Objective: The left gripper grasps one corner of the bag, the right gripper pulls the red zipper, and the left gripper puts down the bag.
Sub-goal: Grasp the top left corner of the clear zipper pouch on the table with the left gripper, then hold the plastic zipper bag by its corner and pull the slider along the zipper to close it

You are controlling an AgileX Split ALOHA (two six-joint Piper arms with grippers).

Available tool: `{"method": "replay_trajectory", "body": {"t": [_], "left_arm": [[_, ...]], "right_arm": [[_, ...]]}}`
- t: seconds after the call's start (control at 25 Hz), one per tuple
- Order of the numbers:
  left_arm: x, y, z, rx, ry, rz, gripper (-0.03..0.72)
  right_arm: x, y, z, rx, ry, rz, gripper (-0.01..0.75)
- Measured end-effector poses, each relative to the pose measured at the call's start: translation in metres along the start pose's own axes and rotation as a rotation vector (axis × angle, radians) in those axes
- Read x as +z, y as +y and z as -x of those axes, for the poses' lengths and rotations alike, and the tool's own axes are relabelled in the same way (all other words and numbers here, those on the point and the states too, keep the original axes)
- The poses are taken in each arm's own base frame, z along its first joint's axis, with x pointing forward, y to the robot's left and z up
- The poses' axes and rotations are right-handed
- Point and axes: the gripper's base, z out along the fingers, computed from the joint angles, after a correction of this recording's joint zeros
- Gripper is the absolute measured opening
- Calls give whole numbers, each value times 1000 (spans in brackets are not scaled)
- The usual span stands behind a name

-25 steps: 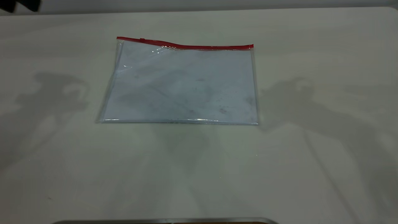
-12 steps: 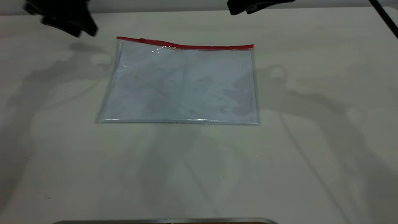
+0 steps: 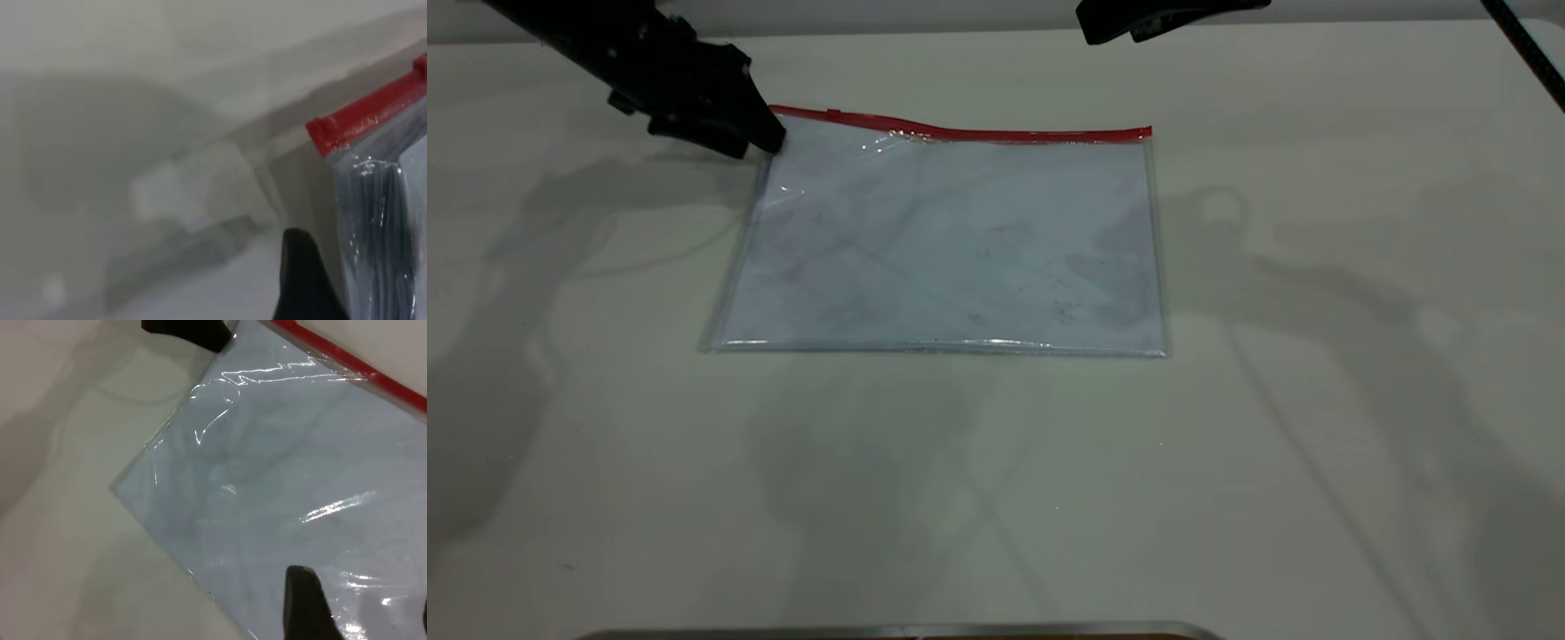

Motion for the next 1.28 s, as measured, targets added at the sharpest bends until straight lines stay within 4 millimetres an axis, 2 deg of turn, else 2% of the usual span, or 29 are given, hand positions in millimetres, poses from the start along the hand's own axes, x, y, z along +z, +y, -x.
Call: {"method": "replay_trajectory", "body": {"t": [0.2,0.32,0.44,0.64,0.72,0.88,1.0,1.28], "left_arm": [[6,-5,-2,32,-27,-98,495],[7,-7,-1,37,-44,-119,460],[8,-7,-1,37,-46,-123,368],[9,-7,-1,39,-47,-125,90],[9,-7,-1,52,-48,-126,53],[8,-10,-2,127,-39,-159,53],[7,-20,-7,203,7,-251,53],[11,-41,-24,373,218,-378,53]], "right_arm": [[0,0,0,0,1,0,456],[0,0,0,0,1,0,456],[0,0,0,8,-3,1,456],[3,-1,10,0,-28,18,456],[9,-5,18,-16,-43,24,456],[36,-16,27,-56,-44,91,456],[59,-21,31,-95,-39,197,456],[114,-24,33,-169,-33,394,456]]}}
